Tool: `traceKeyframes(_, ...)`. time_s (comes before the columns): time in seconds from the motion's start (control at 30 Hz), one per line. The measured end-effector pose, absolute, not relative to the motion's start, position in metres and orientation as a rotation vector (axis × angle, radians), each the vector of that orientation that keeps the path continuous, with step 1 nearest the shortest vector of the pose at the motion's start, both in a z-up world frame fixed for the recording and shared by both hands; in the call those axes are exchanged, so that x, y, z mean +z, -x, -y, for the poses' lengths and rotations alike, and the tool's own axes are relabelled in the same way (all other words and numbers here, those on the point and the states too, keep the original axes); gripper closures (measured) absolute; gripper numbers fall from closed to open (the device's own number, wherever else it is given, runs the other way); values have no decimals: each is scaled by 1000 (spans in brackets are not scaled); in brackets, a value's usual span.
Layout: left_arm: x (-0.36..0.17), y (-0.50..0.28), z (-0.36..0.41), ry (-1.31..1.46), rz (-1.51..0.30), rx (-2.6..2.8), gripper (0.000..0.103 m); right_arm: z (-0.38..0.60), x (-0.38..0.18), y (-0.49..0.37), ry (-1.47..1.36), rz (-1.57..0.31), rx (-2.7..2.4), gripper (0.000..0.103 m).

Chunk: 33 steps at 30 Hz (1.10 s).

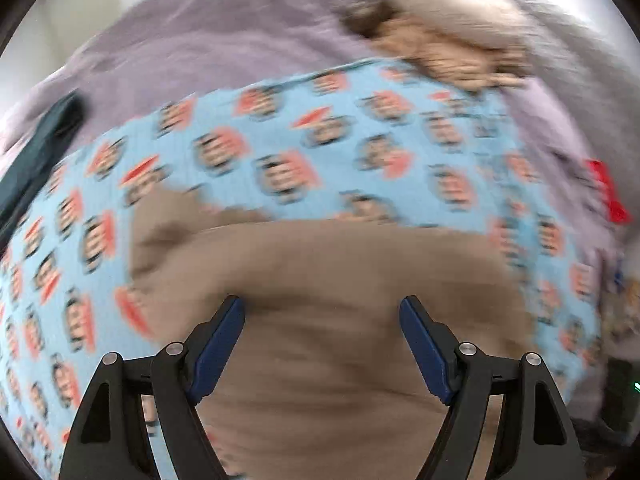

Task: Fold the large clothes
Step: 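Fold the lifted jacket over onto itself with both tools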

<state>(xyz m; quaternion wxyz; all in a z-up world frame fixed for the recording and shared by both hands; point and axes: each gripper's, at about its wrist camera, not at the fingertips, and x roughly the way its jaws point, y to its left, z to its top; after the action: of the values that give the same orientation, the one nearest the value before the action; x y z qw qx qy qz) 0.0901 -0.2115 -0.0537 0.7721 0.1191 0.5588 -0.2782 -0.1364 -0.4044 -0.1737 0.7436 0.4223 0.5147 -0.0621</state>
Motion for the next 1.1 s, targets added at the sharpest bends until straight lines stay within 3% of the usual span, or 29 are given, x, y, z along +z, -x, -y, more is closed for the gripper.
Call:
traceKeyframes(0.47, -117, -84, 290, -392, -1187, -583, 23, 421, -250, 141, -1032, -1180, -156, 81)
traceKeyframes(0.63, -118, -84, 286, -390, -1192, -581, 23, 427, -212, 136, -881, -1217, -195, 80)
traceKeyframes(0.87, -117, -83, 285, -398, -1197, -567, 23, 424, -123, 128, -642, -1038, -231, 77)
traceKeyframes(1.1, -95, -78, 273, -377, -1219, -516, 23, 394, -158, 75, -470, -1208, -96, 77)
